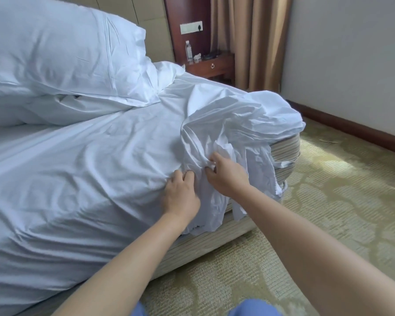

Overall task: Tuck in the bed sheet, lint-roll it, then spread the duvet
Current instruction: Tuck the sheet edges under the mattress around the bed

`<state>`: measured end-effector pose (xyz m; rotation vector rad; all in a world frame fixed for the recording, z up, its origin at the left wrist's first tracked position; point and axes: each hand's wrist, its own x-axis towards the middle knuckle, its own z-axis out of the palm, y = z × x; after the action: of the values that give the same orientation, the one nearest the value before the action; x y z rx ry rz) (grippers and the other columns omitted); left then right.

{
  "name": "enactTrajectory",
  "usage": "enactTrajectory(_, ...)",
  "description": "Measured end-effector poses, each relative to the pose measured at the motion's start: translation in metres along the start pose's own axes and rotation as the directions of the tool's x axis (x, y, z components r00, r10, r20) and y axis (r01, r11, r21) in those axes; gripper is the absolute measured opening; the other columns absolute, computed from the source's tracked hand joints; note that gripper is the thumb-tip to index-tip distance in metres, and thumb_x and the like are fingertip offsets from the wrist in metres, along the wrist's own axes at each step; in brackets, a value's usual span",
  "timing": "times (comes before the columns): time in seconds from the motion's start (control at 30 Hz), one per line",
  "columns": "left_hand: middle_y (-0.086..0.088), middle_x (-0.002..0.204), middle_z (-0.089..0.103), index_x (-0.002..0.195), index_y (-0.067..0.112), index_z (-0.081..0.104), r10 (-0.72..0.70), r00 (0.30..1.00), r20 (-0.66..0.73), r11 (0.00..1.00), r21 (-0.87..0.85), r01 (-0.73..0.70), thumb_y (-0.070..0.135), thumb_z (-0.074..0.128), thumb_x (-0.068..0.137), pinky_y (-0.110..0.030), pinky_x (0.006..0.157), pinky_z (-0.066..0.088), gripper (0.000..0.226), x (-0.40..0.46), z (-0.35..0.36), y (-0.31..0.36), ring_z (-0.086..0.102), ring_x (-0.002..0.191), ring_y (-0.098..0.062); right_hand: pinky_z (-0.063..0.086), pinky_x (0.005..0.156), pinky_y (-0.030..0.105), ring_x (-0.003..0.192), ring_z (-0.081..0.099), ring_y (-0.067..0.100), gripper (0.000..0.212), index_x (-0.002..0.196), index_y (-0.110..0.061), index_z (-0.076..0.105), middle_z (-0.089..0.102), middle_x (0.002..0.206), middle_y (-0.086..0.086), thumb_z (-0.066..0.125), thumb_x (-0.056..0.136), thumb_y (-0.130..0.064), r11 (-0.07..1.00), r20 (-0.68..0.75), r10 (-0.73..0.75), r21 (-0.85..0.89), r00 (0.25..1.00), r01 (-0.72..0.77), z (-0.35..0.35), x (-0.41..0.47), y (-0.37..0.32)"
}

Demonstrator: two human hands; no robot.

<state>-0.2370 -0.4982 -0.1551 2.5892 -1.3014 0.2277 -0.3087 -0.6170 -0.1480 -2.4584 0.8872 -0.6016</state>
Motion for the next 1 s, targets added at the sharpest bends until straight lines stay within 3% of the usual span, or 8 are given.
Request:
enactTrajectory(0.13,-0.01,0.118,0.043,0.108,0.009,0.05,0.014,1.0,0.017,0.998,-0.065,-0.012,0.012,0.048,0.086,-0.038,0.086,0.04,0.023,0.013,0.005,0.012,0.05,0.107,-0.032,0.037,0.063,0.034,0.081,0.057,0.033,0.019,0.105,-0.014,0.05,0.064,0.087,0.006,0.046,0.093,-0.028,0.999,-0.029,-0.03,-0.012,0.999,0.03,0.002,0.002,0.014)
enactTrajectory(0.3,-0.006,0.11,0.051,0.094,0.011,0.058,0.039,0.998,-0.043,0.985,-0.166,-0.046,0.01,0.05,0.084,-0.034,0.076,0.041,0.013,0.027,0.009,0.008,0.053,0.102,-0.028,0.03,0.06,0.033,0.08,0.057,0.036,0.022,0.113,-0.014,0.053,0.065,0.089,0.007,0.049,0.094,-0.025,0.99,-0.074,-0.14,-0.037,0.987,0.137,0.009,0.007,0.027)
enactTrajectory(0.43,-0.004,0.098,0.055,0.079,0.016,0.046,0.031,0.999,-0.036,0.986,-0.16,-0.036,0.014,0.055,0.08,-0.032,0.069,0.039,0.01,0.036,0.003,0.007,0.056,0.094,-0.029,0.034,0.062,0.034,0.088,0.06,0.038,0.027,0.121,-0.014,0.048,0.066,0.1,0.012,0.046,0.096,-0.025,0.982,-0.007,-0.075,-0.172,0.997,0.073,0.012,-0.01,0.063)
enactTrajectory(0.53,-0.005,0.109,0.051,0.093,0.013,0.052,0.039,0.999,-0.01,0.999,-0.032,-0.04,0.027,0.053,0.087,-0.033,0.069,0.04,0.015,0.037,0.006,0.012,0.056,0.094,-0.03,0.036,0.064,0.034,0.092,0.061,0.037,0.032,0.128,-0.016,0.042,0.064,0.108,0.014,0.04,0.098,-0.027,0.95,0.059,0.062,-0.31,0.996,-0.041,0.015,-0.025,0.089)
enactTrajectory(0.63,-0.007,0.121,0.04,0.112,0.011,0.049,0.099,0.995,0.008,0.987,0.125,-0.099,0.033,0.053,0.091,-0.032,0.07,0.038,0.031,0.03,0.017,0.022,0.056,0.097,-0.031,0.037,0.065,0.033,0.097,0.061,0.035,0.031,0.125,-0.013,0.045,0.063,0.111,0.012,0.039,0.097,-0.024,0.943,0.094,0.104,-0.325,0.99,-0.068,0.032,-0.036,0.092)
enactTrajectory(0.83,-0.012,0.131,0.028,0.127,0.013,0.041,0.135,0.983,0.123,0.975,0.158,-0.154,0.034,0.059,0.087,-0.038,0.082,0.046,0.049,0.024,0.036,0.04,0.055,0.104,-0.034,0.036,0.07,0.032,0.107,0.056,0.033,0.029,0.119,-0.007,0.052,0.058,0.119,0.012,0.039,0.095,-0.017,0.935,0.215,0.207,-0.331,0.955,-0.128,0.044,-0.049,0.095)
enactTrajectory(0.93,-0.013,0.129,0.028,0.131,0.014,0.036,0.145,0.982,0.118,0.97,0.18,-0.165,0.029,0.057,0.086,-0.036,0.076,0.044,0.051,0.025,0.036,0.046,0.055,0.102,-0.037,0.037,0.068,0.031,0.105,0.055,0.031,0.028,0.114,-0.012,0.055,0.059,0.113,0.01,0.042,0.091,-0.02,0.952,0.186,0.233,-0.244,0.955,-0.185,0.038,-0.048,0.102)
enactTrajectory(1.0,-0.013,0.127,0.027,0.131,0.014,0.034,0.134,0.984,0.115,0.975,0.16,-0.151,0.023,0.056,0.085,-0.035,0.07,0.039,0.051,0.024,0.038,0.049,0.055,0.099,-0.038,0.036,0.065,0.031,0.096,0.057,0.029,0.02,0.1,-0.016,0.057,0.061,0.096,0.006,0.043,0.089,-0.027,0.964,0.067,0.255,-0.094,0.965,-0.249,0.034,-0.048,0.102)
